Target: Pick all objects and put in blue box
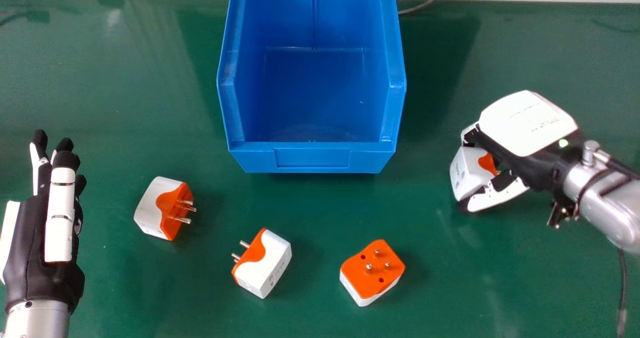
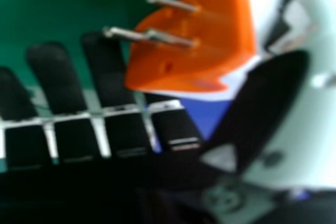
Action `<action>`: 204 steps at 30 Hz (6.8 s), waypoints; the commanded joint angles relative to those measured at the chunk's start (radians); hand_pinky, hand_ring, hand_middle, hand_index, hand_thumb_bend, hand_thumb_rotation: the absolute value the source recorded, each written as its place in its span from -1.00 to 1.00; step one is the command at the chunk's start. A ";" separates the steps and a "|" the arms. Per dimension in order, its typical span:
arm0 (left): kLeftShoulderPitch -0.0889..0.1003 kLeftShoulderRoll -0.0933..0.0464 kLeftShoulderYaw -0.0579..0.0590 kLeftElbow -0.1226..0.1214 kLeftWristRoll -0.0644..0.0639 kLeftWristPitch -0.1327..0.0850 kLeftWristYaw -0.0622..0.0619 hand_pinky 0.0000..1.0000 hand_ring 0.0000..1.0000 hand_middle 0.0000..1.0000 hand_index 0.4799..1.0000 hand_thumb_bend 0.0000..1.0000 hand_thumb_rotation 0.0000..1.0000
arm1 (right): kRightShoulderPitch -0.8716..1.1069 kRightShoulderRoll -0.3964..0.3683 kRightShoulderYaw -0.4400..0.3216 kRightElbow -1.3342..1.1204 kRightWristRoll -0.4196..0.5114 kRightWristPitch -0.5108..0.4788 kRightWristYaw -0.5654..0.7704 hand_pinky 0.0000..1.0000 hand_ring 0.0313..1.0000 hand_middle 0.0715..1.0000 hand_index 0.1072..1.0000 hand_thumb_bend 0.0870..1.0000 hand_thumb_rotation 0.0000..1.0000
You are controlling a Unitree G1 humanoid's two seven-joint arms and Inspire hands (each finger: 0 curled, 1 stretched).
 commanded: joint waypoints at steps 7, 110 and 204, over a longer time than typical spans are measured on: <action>0.013 0.010 0.004 -0.025 0.012 -0.007 0.007 1.00 1.00 1.00 1.00 -0.14 1.00 | 0.319 -0.043 -0.246 -0.494 0.141 0.115 0.048 -0.88 -0.86 -0.81 -0.84 -0.48 -0.17; -0.048 0.000 -0.012 0.011 0.028 -0.023 0.025 1.00 1.00 1.00 0.93 -0.07 0.90 | -0.480 0.725 -0.001 0.270 0.053 0.463 -0.041 0.66 0.87 0.93 0.84 0.08 0.02; -0.015 0.012 0.014 -0.075 -0.007 0.052 0.003 1.00 1.00 1.00 0.95 -0.15 0.92 | 0.259 0.230 0.061 -0.108 -0.115 0.018 -0.231 -0.29 -0.28 -0.26 -0.14 -0.14 -0.64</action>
